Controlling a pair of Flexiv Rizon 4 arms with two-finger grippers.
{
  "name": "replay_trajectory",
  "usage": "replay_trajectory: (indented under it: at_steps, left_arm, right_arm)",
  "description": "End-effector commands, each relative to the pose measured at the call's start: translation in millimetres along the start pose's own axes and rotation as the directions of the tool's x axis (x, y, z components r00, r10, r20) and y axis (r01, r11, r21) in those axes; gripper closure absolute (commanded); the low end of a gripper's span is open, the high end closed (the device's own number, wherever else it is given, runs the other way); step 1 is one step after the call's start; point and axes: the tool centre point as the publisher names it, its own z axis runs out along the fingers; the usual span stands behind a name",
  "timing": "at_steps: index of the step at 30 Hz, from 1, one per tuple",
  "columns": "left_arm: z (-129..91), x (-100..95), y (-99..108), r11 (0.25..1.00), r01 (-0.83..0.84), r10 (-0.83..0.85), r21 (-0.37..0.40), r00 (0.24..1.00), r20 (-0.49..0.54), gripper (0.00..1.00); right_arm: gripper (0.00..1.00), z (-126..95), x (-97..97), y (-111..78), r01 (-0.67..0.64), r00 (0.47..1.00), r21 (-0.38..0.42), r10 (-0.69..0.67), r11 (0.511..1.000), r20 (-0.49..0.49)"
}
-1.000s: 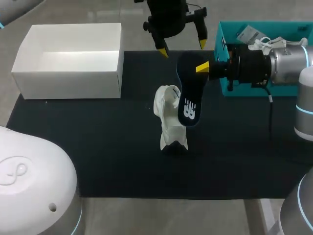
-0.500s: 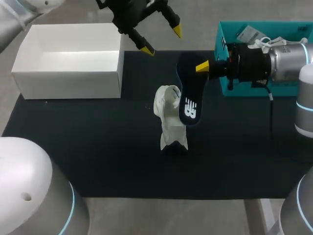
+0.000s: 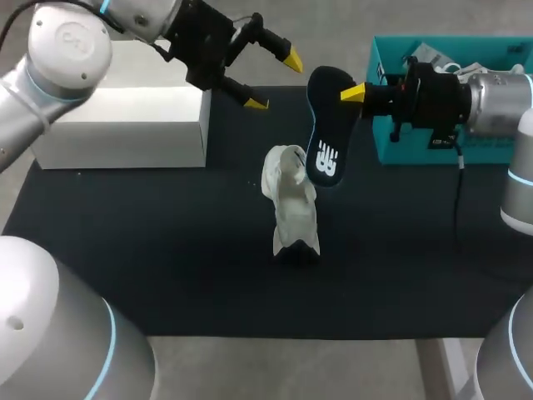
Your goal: Take the shoe out of the shoebox, open the shoe tongue, remove and reinsert the insole, then place the shoe into the shoebox
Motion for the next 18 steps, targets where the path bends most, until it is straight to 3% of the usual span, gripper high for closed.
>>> replay_trajectory:
  at_steps: [1, 5, 8, 10, 11, 15, 16, 18]
  left_arm:
    - [15, 0.1, -10, 0.996, 0.020, 0.006, -0.090, 0.959, 0.283, 0.00]
    - [25, -9.8, -9, 0.993, 0.089, -0.057, -0.075, 0.935, 0.349, 0.05]
    - [29, -15.5, -9, 0.992, 0.120, -0.092, -0.050, 0.920, 0.380, 0.24]
    - [32, -18.5, -9, 0.992, 0.122, -0.097, -0.038, 0.912, 0.399, 0.24]
    - [33, -19.5, -9, 0.991, 0.130, -0.107, -0.031, 0.908, 0.404, 0.32]
    - [39, -23.1, -11, 0.991, 0.135, -0.116, -0.018, 0.906, 0.408, 0.37]
    - [41, -23.9, -12, 0.991, 0.134, -0.116, -0.016, 0.905, 0.409, 0.51]
    - [43, -24.8, -13, 0.991, 0.132, -0.114, -0.014, 0.904, 0.412, 0.55]
  right_arm:
    - [1.00, 1, 7.5, 0.3, -0.017, 0.999, 0.005, 0.016, 1.000, 0.045]
    - [1.00, 1, 5.2, 0.9, -0.021, 0.999, 0.005, 0.021, 1.000, 0.047]
    - [1.00, 2, 4.9, -0.5, -0.023, 0.999, 0.007, 0.023, 1.000, 0.043]
    - [1.00, 2, 5.1, -1.2, -0.024, 0.999, 0.008, 0.023, 1.000, 0.042]
    - [1.00, 2, 5.1, -1.3, -0.024, 0.999, 0.008, 0.024, 1.000, 0.040]
    - [1.00, 1, 5.1, -0.9, -0.024, 0.999, 0.006, 0.024, 1.000, 0.037]
    - [1.00, 2, 5.4, -0.4, -0.024, 0.999, 0.006, 0.023, 1.000, 0.036]
    - [1.00, 2, 5.7, 0.2, -0.022, 0.999, 0.007, 0.022, 1.000, 0.034]
